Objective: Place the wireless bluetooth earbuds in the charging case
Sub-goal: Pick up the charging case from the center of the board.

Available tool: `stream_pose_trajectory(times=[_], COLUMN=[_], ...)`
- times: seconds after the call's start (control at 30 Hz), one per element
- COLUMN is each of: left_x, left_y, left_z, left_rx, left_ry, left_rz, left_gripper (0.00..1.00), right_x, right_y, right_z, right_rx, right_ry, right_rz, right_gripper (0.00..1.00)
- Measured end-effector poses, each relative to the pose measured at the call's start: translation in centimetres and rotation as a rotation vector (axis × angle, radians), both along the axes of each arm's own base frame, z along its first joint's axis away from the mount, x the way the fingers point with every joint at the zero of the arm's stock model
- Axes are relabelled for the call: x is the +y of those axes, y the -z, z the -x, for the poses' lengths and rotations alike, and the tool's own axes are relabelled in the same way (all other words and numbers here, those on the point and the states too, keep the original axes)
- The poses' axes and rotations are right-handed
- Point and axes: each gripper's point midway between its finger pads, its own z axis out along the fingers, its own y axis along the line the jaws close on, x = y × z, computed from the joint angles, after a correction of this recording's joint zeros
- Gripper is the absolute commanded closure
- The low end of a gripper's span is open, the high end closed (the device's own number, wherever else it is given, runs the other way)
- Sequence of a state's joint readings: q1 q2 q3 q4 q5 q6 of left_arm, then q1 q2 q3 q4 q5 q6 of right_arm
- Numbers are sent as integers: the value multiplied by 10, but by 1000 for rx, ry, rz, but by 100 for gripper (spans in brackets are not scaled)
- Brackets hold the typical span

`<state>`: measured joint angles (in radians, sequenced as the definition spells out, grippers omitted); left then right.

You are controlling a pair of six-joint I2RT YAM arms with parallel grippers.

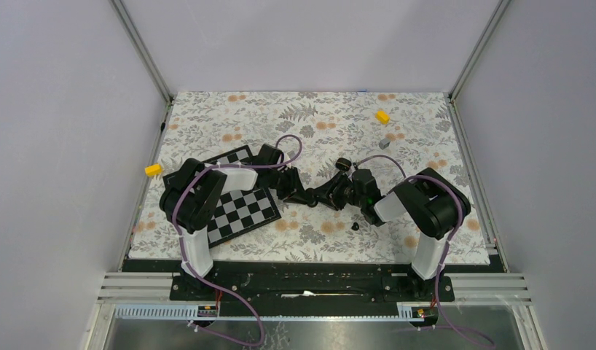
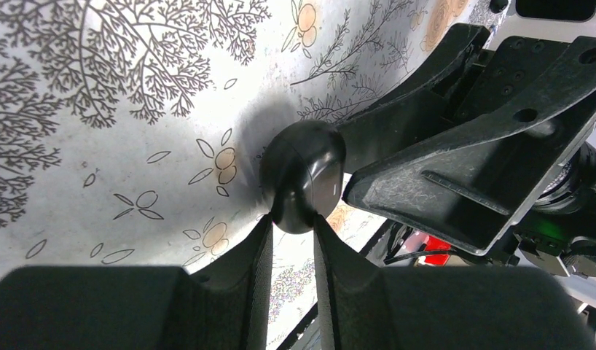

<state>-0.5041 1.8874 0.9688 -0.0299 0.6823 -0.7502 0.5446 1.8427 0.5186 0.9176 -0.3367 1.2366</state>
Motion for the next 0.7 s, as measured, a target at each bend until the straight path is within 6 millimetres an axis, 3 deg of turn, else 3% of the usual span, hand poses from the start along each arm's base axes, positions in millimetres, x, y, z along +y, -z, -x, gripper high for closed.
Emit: stream_pose_trajectory(times=[0.07,0.2,0.27,0.47,0.63,0.7], left_x=[0,0,0,1,1,0], left_y=[0,-1,0,0,0,0], left_z=[0,1,0,-1,-1,-1], left_rx=[3,20,24,41,42,42], left_ry=[3,16,16,16,17,20], left_rz=[5,25,26,22,22,24], left_gripper=[74,74,74,74,74,74], right_x=[0,1,0,-2,-3,-2], right_y=[0,2,4,4,4,2], right_z=[0,1,1,2,4,4], right_rx=[-8,-21,-24,-38,-43,-46], right_ry=[-7,-26,-29,-29,-30,-33], right_rz=[-1,2,7,7,3,-5], right_gripper=[51,70,74,71,53,51])
